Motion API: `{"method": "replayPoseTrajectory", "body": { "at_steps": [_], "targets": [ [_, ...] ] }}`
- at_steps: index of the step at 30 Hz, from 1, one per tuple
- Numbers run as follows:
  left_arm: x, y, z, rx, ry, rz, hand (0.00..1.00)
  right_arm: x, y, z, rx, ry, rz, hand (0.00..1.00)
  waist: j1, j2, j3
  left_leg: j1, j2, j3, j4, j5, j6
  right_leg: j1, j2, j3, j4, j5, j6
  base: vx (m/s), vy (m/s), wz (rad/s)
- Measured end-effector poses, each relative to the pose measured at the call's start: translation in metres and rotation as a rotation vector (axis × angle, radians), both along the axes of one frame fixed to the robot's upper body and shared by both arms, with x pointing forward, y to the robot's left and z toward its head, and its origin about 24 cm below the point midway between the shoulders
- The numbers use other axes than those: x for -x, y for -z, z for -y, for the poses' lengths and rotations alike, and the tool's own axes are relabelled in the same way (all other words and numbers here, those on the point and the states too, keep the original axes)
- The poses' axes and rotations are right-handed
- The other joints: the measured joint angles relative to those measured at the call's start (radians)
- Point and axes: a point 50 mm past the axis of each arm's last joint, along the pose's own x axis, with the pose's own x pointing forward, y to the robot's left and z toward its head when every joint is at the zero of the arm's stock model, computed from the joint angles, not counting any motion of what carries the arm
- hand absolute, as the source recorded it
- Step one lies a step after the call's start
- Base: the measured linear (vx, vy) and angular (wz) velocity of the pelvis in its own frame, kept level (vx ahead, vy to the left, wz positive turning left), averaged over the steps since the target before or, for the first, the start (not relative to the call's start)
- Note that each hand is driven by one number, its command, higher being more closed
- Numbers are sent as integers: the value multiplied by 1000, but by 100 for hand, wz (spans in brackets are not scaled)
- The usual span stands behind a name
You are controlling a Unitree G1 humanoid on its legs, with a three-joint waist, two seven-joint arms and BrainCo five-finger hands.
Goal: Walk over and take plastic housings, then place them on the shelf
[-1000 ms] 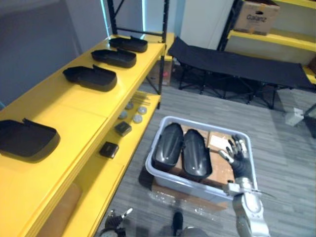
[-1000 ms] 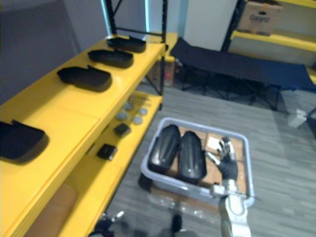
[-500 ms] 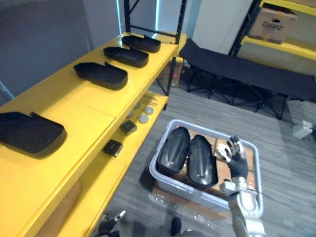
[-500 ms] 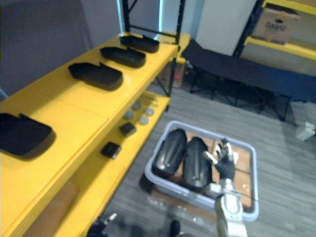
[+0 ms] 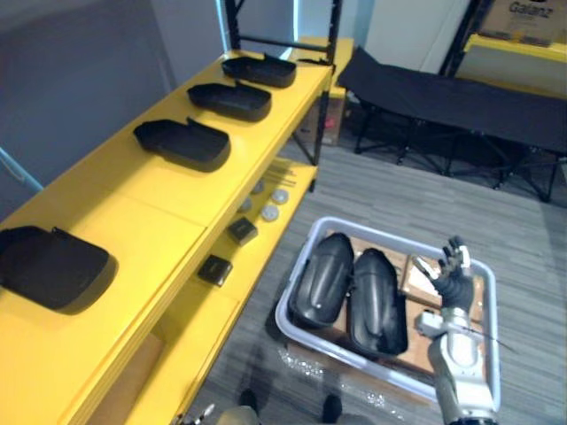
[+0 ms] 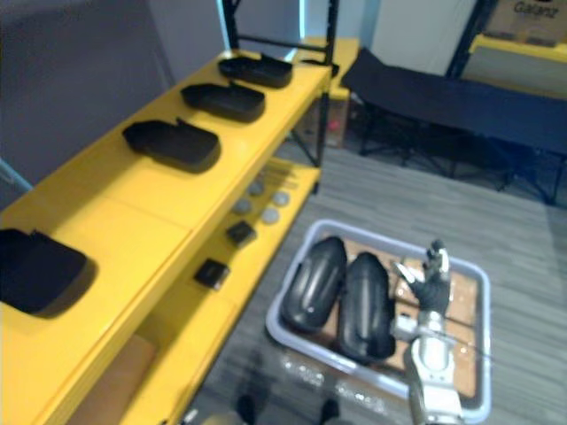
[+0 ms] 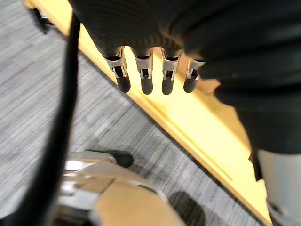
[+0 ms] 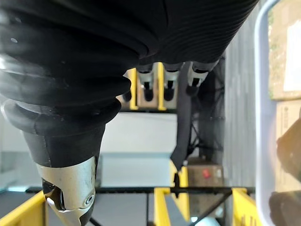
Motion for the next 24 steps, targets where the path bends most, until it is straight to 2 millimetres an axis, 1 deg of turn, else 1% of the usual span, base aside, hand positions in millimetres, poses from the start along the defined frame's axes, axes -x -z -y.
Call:
{"method": "replayPoseTrajectory", "body": {
  "at_steps": [2, 5, 7, 9, 10, 11, 12, 13, 18, 19, 22, 24],
  "targets": [
    [-1, 0, 2, -3, 2, 13, 0, 4, 5, -2, -12, 65, -27, 0, 0, 10, -2, 11, -10, 1, -22, 6, 4, 2, -4, -1, 0, -2, 7, -25, 31, 2],
    [-1, 0, 6, 2, -7, 15, 0, 12, 12, -4, -43, 179, -59, 0, 0, 15, -5, 12, -11, 5, -32, 7, 4, 3, -10, -1, 0, -3, 10, 2, 15, 0],
    [1, 0, 7, 5, -15, 16, 0, 26, 15, -3, -50, 307, -86, 0, 0, 15, -5, 20, -9, 15, -35, 4, 3, 12, -11, -1, -4, -4, 10, 15, 2, -2],
    [3, 0, 8, 6, -21, 10, 0, 36, 20, -1, -42, 377, -121, 0, 1, 14, -4, 48, -3, 55, -43, -8, 1, 32, -11, 5, -6, -6, 13, 35, 15, -15],
    [4, 1, 9, 4, -25, 4, 0, 43, 23, -1, -40, 416, -143, 0, 0, 14, -8, 58, 2, 89, -42, -23, 2, 37, -13, 9, -5, -8, 16, 31, 21, -19],
    [5, 1, 9, 3, -27, 0, 0, 46, 24, -1, -36, 432, -152, 0, -1, 15, -8, 64, 9, 120, -41, -24, 1, 41, -14, 10, -5, -9, 17, 28, 29, -7],
    [9, 1, 8, -1, -32, -11, 0, 52, 27, 0, -25, 463, -178, 0, -11, 15, -8, 65, 14, 148, -28, -31, 0, 47, -19, 9, -5, -13, 22, 21, 36, -2],
    [10, 1, 9, 2, -40, -15, 0, 59, 32, 0, -33, 497, -204, 0, -12, 14, -9, 65, 13, 155, -17, -40, 1, 48, -22, 12, -2, -14, 24, 20, 39, -3],
    [12, 2, 8, 13, -64, -27, 0, 79, 46, -3, 8, 592, -291, 0, -10, 8, -10, 75, 15, 186, -10, -55, 1, 51, -27, 19, 0, -19, 25, 23, 15, -5],
    [13, 2, 8, 16, -66, -34, 0, 81, 49, -4, 18, 592, -312, 0, -9, 6, -12, 82, 19, 206, -10, -57, -1, 55, -27, 22, 1, -20, 25, 59, 18, -10],
    [14, 2, 8, 18, -66, -40, 0, 85, 61, -5, 37, 587, -371, 0, -8, 4, -14, 84, 21, 210, 21, -77, -5, 67, -31, 24, 2, -23, 25, 44, 22, -5],
    [14, 2, 8, 19, -66, -42, 0, 86, 67, -6, 60, 580, -405, 0, -2, 0, -17, 81, 21, 213, 39, -90, -1, 68, -36, 25, 4, -25, 27, 30, 35, -6]
  ]
}}
